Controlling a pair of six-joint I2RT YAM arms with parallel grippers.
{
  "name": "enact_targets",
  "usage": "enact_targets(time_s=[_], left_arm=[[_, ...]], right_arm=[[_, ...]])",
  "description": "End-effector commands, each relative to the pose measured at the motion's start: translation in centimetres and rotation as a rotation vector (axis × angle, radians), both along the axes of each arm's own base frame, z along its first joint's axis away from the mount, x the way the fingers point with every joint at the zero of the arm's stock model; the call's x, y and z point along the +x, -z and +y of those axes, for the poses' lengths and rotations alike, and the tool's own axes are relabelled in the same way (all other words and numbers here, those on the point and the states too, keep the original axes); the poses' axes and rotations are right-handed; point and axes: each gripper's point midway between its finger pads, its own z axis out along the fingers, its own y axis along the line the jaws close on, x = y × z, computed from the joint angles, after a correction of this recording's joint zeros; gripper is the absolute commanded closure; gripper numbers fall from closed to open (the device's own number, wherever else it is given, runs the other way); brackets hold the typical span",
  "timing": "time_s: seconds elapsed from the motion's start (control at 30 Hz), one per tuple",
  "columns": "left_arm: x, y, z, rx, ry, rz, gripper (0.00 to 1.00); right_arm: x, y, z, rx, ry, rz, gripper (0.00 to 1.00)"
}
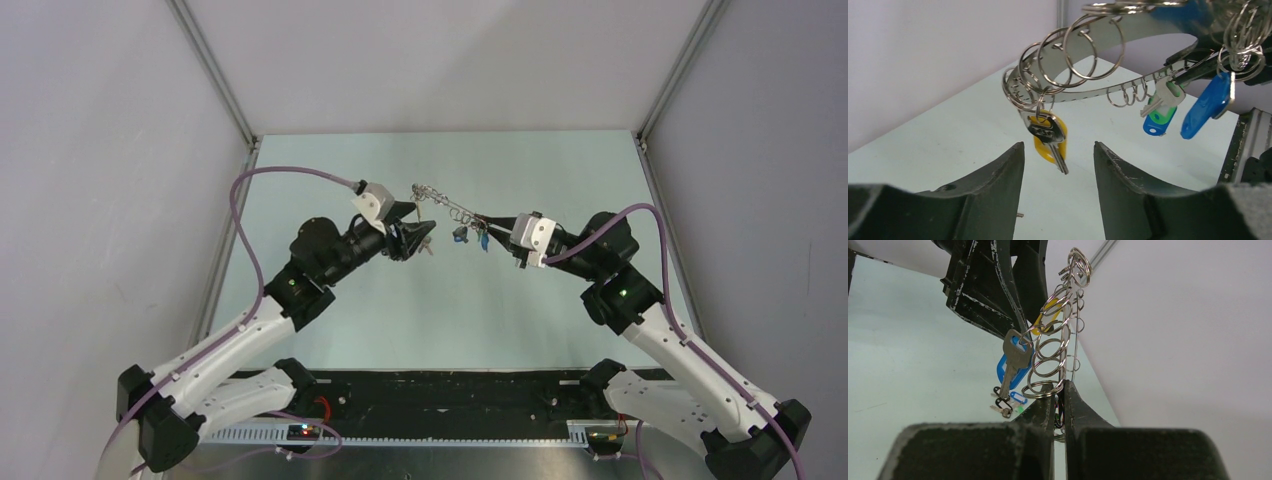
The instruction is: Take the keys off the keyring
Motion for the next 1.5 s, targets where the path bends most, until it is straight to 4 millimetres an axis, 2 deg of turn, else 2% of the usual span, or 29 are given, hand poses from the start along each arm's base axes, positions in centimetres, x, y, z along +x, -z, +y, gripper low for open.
enact_targets(time_s=[0.0,0.2,0.37,0.5,0.67,0.7,0.83,1.0,1.07,1.1,1.13,1.17,1.23,1.37,1.47], left_arm=[[-0.3,-3.4,-0.3,-0.064,0.006,-0.054,0.44],[0.6,-4.6,-1.0,-0.075,0.003,-0.057,0.50],[1.7,-4.3,-1.3,-0.069,-0.028,-0.040,0.55],[1.8,-3.8,-1.3,-0.061,-0.036,-0.037,0.61],[1.4,-3.5,-0.6,-0.049,-0.040,-0.055,0.96],[1.3,-3.2,-0.5,-0.043,-0.043,-0.057,0.98],[0.6,-3.0,-0.1,-0.035,-0.032,-0.059,1.00],[0.1,-1.4,0.6,0.037,-0.040,0.006,1.00],[0.0,-0.6,0.8,0.081,-0.042,0.042,1.00],[-0.2,0.2,1.0,0.119,-0.041,0.082,1.00],[-0.2,0.5,1.0,0.152,-0.037,0.083,1.00],[-0.3,1.2,1.1,0.198,-0.030,0.115,1.00],[-0.5,1.9,1.2,0.275,-0.010,0.145,1.00],[-1.1,3.5,1.4,0.441,0.044,0.197,1.00],[-1.5,4.1,1.7,0.548,0.096,0.186,1.00]], right_arm=[[-0.7,-4.5,-0.3,0.081,-0.015,-0.100,1.00],[-0.6,-4.5,-0.3,0.083,-0.015,-0.100,1.00],[-0.7,-4.7,-0.4,0.087,-0.014,-0.106,1.00],[-0.6,-4.8,-0.5,0.089,-0.010,-0.104,1.00],[-0.5,-4.8,-0.8,0.089,-0.010,-0.098,1.00],[-0.5,-4.8,-0.8,0.089,-0.008,-0.096,1.00],[-0.4,-4.5,-1.0,0.082,-0.003,-0.084,1.00],[0.3,-3.3,-1.4,0.061,0.026,-0.027,1.00],[0.4,-2.5,-1.4,0.052,0.029,0.011,0.85],[0.4,-1.8,-1.4,0.044,0.028,0.034,0.69],[0.3,-1.5,-1.3,0.047,0.023,0.059,0.63],[0.0,-1.0,-1.4,0.047,0.017,0.075,0.49],[-1.1,-0.3,-1.2,0.050,-0.028,0.107,0.37],[-3.4,0.4,-1.1,0.058,-0.116,0.160,0.36],[-4.1,0.6,-1.0,0.068,-0.156,0.203,0.42]])
